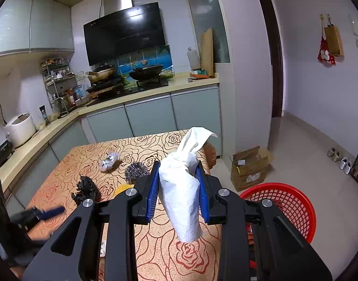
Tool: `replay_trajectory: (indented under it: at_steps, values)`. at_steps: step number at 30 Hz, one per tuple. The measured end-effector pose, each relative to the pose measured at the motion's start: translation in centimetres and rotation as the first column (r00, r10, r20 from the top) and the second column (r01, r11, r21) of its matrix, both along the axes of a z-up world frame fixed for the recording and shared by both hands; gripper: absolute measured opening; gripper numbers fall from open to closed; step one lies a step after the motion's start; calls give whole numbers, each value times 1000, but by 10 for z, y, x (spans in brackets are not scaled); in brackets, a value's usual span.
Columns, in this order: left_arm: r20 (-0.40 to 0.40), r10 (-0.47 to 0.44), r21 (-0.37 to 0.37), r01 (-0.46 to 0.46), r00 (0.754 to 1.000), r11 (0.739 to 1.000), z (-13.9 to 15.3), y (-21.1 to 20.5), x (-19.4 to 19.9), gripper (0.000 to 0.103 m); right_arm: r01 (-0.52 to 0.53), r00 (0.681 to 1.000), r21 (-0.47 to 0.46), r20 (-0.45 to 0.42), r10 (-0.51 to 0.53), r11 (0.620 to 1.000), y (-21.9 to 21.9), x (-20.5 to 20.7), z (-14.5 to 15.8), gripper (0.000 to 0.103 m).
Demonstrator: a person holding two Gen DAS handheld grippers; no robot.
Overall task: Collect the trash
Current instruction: 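Carry the white mesh cloth with the left tool while the right tool carries the paper towel over the basket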
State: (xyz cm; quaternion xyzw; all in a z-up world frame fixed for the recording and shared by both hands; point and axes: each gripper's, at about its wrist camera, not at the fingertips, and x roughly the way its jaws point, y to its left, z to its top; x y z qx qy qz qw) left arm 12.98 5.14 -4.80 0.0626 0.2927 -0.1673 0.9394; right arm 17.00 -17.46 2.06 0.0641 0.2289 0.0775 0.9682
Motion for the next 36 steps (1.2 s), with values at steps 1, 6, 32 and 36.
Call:
replay_trajectory:
  at_steps: [1, 6, 32, 36]
  values:
    - [-10, -21, 11, 21, 1000, 1000, -5, -3, -2, 48, -2, 1000, -2, 2, 2, 1000, 1, -1, 1, 29]
    - [-80, -41, 67, 47, 996, 997, -32, -11, 4, 48, -4, 1000, -4, 5, 4, 1000, 3, -1, 5, 29]
    - [-90, 23, 91, -15, 996, 996, -22, -14, 12, 1, -4, 1000, 12, -4, 4, 1000, 1, -1, 10, 29]
    - [-43, 64, 67, -61, 997, 996, -1, -11, 13, 1, -9, 1000, 14, 1, 9, 1000, 0, -4, 12, 29]
